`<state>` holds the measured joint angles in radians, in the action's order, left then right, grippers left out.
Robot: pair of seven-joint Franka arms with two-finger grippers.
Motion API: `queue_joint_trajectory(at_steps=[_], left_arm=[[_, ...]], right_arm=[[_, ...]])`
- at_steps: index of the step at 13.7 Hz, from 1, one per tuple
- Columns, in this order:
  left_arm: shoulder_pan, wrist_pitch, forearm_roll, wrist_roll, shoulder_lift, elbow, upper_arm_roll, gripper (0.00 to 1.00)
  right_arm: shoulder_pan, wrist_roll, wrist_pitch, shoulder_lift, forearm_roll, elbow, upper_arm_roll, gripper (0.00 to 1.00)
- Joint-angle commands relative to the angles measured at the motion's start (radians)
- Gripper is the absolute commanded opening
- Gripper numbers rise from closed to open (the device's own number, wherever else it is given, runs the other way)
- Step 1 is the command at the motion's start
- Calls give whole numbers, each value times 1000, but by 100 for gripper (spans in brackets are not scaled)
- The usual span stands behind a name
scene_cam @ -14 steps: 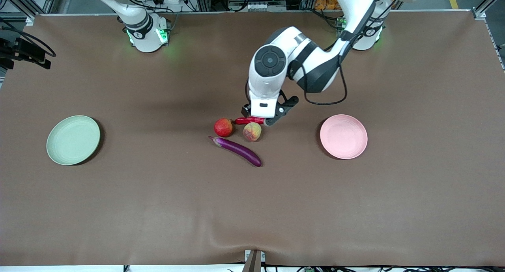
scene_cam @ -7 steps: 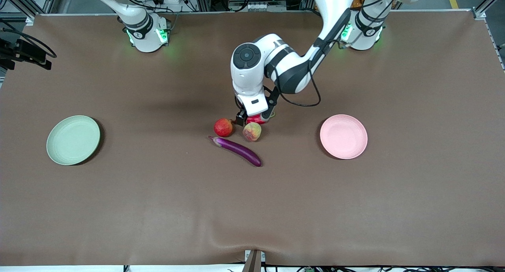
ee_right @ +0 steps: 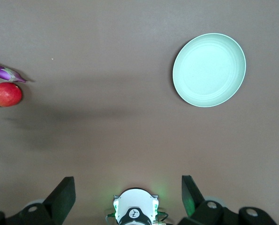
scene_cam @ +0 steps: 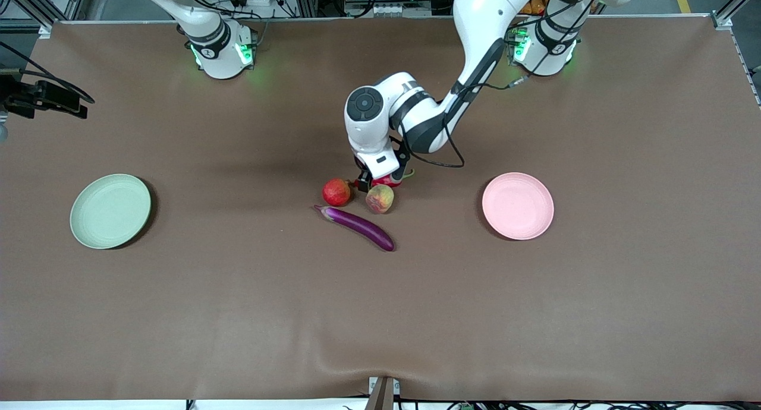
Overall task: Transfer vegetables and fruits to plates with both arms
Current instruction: 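Reach the left gripper to the red chili pepper and grasp it, then lift the chili with the left gripper while the right gripper reaches the apple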
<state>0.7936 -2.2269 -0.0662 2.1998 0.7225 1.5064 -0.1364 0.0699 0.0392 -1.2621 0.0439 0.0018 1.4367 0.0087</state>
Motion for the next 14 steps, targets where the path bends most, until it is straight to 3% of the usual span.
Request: queue_joint_trajectory(at_steps=[1, 7, 9, 10, 11, 12, 14], left_arm=[[13, -66, -21, 24, 53, -31, 9, 100], [62, -76, -21, 26, 127, -67, 37, 100], [67, -77, -21, 26, 141, -68, 46, 100], [79, -77, -21, 24, 144, -68, 61, 84], [99, -77, -20, 26, 143, -68, 84, 29], [105, -77, -20, 26, 143, -68, 87, 0], [107, -68, -18, 31, 123, -66, 87, 0]], right_arm=[[21, 7, 12, 42, 4, -10, 8, 100], [7, -2, 6, 164, 6, -7, 10, 100], [-7, -25, -23, 211, 45, -10, 14, 100], [-16, -54, -36, 214, 85, -7, 14, 100], [-25, -108, -39, 231, 111, -7, 14, 100], [-36, -160, -54, 240, 131, -7, 14, 100], [-74, -290, -65, 254, 170, -7, 14, 100]])
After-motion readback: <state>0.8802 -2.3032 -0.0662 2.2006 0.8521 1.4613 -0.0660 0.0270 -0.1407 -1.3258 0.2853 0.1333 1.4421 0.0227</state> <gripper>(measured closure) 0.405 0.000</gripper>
